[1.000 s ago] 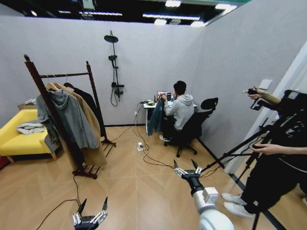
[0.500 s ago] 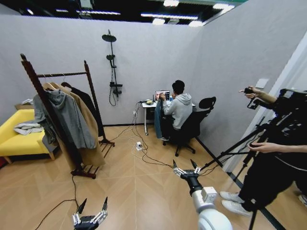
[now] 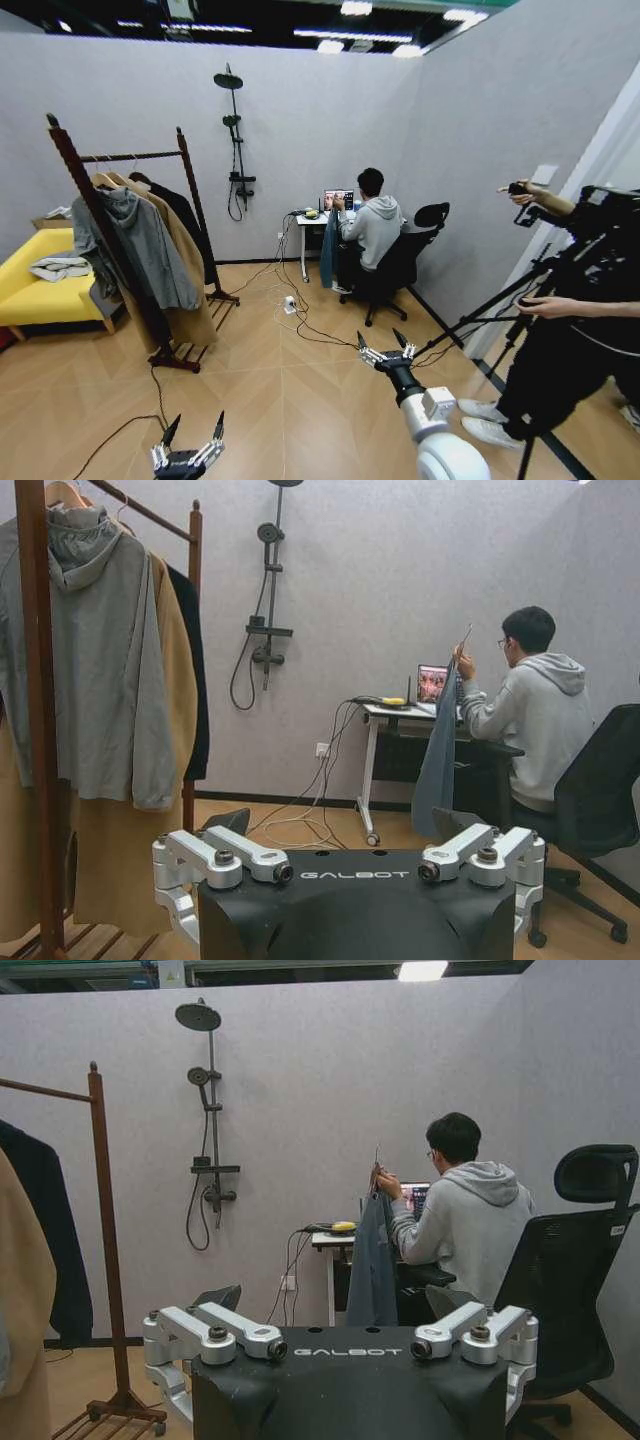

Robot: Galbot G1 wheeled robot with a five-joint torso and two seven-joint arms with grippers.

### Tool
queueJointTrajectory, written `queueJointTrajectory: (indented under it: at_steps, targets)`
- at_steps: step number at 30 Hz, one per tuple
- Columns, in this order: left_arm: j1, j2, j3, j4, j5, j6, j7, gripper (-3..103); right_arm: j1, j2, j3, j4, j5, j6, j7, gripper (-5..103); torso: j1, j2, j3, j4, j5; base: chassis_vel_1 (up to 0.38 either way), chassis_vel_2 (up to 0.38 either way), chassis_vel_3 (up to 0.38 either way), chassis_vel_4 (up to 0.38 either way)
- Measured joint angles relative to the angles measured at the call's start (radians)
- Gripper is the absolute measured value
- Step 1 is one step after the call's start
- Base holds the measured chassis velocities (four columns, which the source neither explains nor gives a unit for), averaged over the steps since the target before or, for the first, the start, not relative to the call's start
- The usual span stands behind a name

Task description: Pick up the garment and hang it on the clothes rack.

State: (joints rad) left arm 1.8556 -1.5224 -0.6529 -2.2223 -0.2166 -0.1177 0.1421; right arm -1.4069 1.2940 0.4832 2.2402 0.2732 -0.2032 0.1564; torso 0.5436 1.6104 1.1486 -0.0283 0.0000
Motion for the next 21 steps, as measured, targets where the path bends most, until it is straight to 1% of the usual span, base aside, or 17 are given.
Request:
queueJointTrajectory:
  at_steps: [3, 5, 12, 21]
  targets:
    - [0.000, 0.000, 0.000, 0.000, 0.000, 0.000, 0.000, 100, -0.012, 0.001, 0.011, 0.006, 0.002, -0.001, -0.008, 100, 0.000, 0.000, 0.000, 0.0000, 0.0000, 0.000, 0.000, 0.000, 0.000]
    - [0.000, 0.000, 0.000, 0.000, 0.000, 0.000, 0.000, 100, -0.026, 0.002, 0.027, 0.010, 0.004, 0.000, -0.026, 100, 0.000, 0.000, 0.000, 0.0001, 0.0000, 0.000, 0.000, 0.000, 0.000]
    - [0.000, 0.000, 0.000, 0.000, 0.000, 0.000, 0.000, 100, -0.052, 0.015, 0.068, 0.019, 0.027, 0.007, -0.039, 100, 0.000, 0.000, 0.000, 0.0000, 0.0000, 0.000, 0.000, 0.000, 0.000]
    - [0.000, 0.000, 0.000, 0.000, 0.000, 0.000, 0.000, 100, -0.050, 0.021, 0.072, 0.020, 0.043, 0.006, -0.051, 100, 0.000, 0.000, 0.000, 0.0000, 0.0000, 0.000, 0.000, 0.000, 0.000]
